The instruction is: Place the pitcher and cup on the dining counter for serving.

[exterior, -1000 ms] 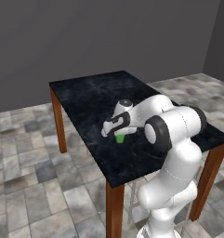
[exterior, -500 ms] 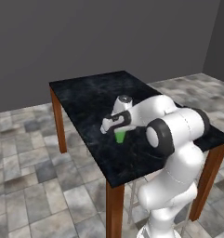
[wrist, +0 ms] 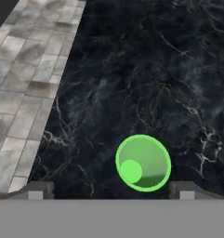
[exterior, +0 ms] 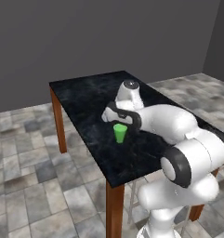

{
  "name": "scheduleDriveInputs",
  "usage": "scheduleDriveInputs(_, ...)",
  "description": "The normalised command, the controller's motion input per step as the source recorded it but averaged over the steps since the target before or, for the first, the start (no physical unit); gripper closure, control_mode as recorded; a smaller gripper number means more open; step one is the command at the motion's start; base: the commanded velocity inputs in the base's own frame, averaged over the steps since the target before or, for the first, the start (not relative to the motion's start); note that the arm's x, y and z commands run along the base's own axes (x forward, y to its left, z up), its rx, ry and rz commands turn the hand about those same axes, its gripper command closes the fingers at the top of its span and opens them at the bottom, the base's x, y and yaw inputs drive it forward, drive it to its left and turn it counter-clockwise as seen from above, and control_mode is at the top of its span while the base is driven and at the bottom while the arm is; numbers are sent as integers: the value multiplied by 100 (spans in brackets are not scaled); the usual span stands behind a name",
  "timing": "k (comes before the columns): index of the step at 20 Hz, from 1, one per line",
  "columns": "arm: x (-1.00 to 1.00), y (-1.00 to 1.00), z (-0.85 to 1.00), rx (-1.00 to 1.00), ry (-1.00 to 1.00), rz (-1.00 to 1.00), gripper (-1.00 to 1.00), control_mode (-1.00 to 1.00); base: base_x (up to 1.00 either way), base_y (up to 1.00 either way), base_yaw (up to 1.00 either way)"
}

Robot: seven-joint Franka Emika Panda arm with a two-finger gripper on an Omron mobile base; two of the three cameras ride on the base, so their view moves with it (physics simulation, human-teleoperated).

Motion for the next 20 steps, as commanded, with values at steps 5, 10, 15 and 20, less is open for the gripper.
scheduleDriveInputs(5, -96, -1, 91, 0, -9, -2, -100, -100, 0, 0, 0)
scheduleDriveInputs(10, -100, -25, 46, 6, -18, -1, -100, -100, 0, 0, 0)
scheduleDriveInputs(15, -100, -54, 22, 11, -28, 0, -100, -100, 0, 0, 0)
scheduleDriveInputs(20, -100, -60, 1, 6, -40, 0, -100, -100, 0, 0, 0)
